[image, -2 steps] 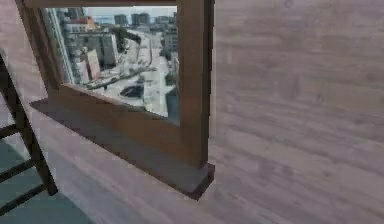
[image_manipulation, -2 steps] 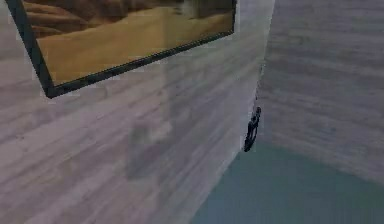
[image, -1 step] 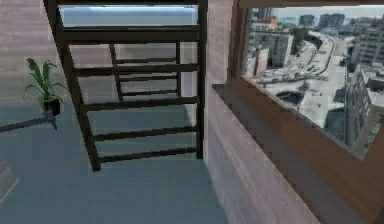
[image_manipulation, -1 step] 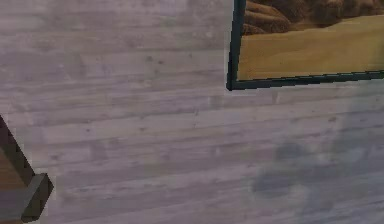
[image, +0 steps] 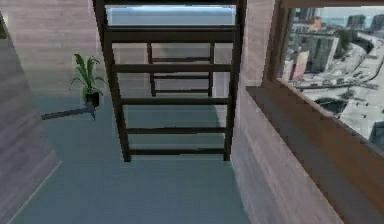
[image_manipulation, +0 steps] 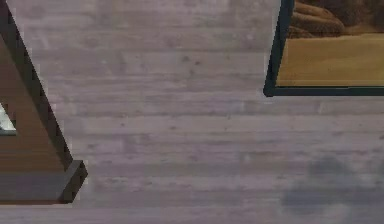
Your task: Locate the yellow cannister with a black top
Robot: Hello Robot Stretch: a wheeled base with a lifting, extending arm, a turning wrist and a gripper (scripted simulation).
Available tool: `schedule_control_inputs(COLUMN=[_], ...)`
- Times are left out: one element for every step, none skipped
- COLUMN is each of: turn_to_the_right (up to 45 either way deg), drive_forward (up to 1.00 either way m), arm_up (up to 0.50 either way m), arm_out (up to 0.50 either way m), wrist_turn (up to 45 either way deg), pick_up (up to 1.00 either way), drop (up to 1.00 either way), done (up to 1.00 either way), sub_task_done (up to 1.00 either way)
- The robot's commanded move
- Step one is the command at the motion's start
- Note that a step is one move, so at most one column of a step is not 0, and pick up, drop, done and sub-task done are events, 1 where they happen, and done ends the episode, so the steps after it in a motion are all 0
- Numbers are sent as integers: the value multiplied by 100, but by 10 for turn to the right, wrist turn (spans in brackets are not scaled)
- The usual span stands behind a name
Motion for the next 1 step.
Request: schedule_control_inputs(turn_to_the_right=[0], drive_forward=[15], arm_up=[0], arm_out=[0], wrist_turn=[0], pick_up=[0], drop=[0], done=[0], sub_task_done=[0])
